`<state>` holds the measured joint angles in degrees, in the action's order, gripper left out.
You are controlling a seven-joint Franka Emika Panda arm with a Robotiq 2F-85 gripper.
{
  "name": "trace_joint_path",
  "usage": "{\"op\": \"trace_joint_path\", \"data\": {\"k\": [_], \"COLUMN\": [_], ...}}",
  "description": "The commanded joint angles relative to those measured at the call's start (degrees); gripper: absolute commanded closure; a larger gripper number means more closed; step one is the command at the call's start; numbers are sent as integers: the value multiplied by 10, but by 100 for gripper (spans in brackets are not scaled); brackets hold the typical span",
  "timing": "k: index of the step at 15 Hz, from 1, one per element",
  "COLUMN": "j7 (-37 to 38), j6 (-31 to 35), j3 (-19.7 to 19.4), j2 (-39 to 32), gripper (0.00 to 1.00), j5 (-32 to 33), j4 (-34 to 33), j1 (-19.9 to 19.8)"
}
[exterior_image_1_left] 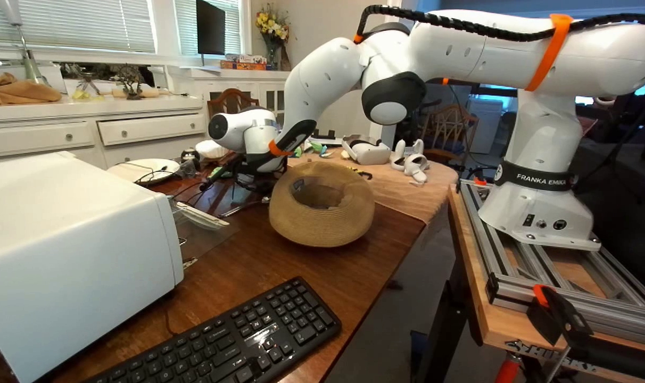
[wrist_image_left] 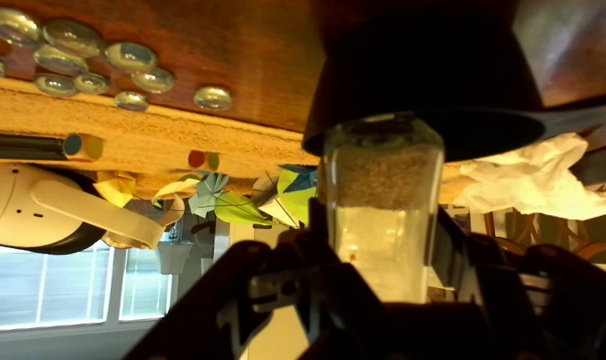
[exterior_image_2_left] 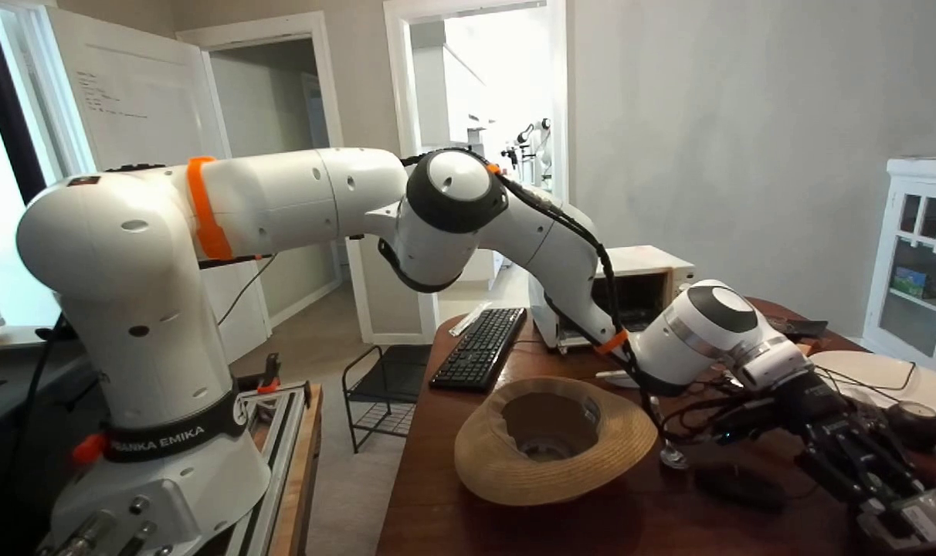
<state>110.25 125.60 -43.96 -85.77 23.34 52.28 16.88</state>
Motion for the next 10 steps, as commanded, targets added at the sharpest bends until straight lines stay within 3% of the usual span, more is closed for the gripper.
{"op": "trace_joint_path", "data": {"k": [1,10], "j7": [-3,-7], "j6": [-24,-95], "j3": [8,43], "j2": [0,0], "gripper": [76,76], "j5": [28,128], "j4": [-10,-12], "j1": [8,17]}}
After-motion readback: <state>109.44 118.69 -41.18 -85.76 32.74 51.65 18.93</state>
